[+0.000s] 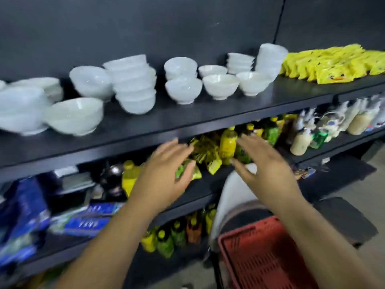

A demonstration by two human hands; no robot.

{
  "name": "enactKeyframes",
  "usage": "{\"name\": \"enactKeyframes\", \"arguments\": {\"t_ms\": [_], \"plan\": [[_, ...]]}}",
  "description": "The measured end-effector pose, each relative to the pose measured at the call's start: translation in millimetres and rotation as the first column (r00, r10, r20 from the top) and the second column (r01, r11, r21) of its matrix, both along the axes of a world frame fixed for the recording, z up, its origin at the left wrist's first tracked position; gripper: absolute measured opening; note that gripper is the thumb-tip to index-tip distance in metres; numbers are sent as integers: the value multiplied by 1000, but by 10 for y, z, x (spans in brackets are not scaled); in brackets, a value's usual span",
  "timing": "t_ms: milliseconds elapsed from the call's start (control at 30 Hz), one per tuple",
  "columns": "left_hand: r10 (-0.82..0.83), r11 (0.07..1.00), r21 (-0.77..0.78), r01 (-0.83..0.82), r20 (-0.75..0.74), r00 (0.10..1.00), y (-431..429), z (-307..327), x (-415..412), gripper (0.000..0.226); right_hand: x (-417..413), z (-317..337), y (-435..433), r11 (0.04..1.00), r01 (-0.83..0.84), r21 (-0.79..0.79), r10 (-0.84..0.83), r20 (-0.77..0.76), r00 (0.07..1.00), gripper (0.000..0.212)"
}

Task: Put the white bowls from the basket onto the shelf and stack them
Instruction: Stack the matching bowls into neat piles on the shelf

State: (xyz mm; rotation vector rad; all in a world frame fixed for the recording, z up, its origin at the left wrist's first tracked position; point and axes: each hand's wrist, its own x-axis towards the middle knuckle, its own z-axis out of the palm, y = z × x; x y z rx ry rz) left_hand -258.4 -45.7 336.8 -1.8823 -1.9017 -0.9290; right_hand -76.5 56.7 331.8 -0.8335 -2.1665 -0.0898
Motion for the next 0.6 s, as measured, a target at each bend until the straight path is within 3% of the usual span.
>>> {"name": "enactKeyframes", "arguments": {"t_ms": [133, 267, 600], "plan": [[149, 967, -216, -132, 61, 987, -1023, -674, -58, 47, -11, -580, -736, 990, -73, -117, 86, 103, 991, 50], [319, 895, -352, -274, 76, 945, -1706, -955, -180, 43, -222, -903, -1208, 969, -140, -202, 179, 191, 965, 50], [590, 773, -308, -554, 30, 806, -2857, -646, -1096, 45, -1725, -664, -1927, 904, -409, -124, 426, 193, 884, 50]]}}
